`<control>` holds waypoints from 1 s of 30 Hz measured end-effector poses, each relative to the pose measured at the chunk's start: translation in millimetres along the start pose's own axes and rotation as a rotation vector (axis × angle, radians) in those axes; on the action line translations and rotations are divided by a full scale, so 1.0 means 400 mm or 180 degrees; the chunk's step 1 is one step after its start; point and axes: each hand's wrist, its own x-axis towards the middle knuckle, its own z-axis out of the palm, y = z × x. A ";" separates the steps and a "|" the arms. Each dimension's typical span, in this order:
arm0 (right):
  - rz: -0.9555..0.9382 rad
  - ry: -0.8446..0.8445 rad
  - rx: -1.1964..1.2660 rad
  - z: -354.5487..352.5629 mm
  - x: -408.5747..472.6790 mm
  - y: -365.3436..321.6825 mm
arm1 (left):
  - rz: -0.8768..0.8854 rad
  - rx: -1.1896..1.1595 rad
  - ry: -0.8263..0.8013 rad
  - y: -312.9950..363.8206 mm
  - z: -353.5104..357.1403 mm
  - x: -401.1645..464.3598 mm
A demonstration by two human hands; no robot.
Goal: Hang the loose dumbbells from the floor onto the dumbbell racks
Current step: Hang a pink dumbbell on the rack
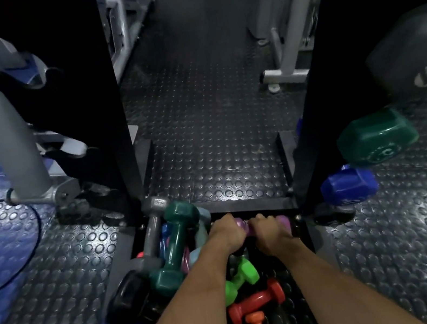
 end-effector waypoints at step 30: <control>0.0353 0.1337 0.3438 -0.314 -0.166 0.039 | 0.0682 -0.0536 -0.0412 0.078 -0.078 -0.141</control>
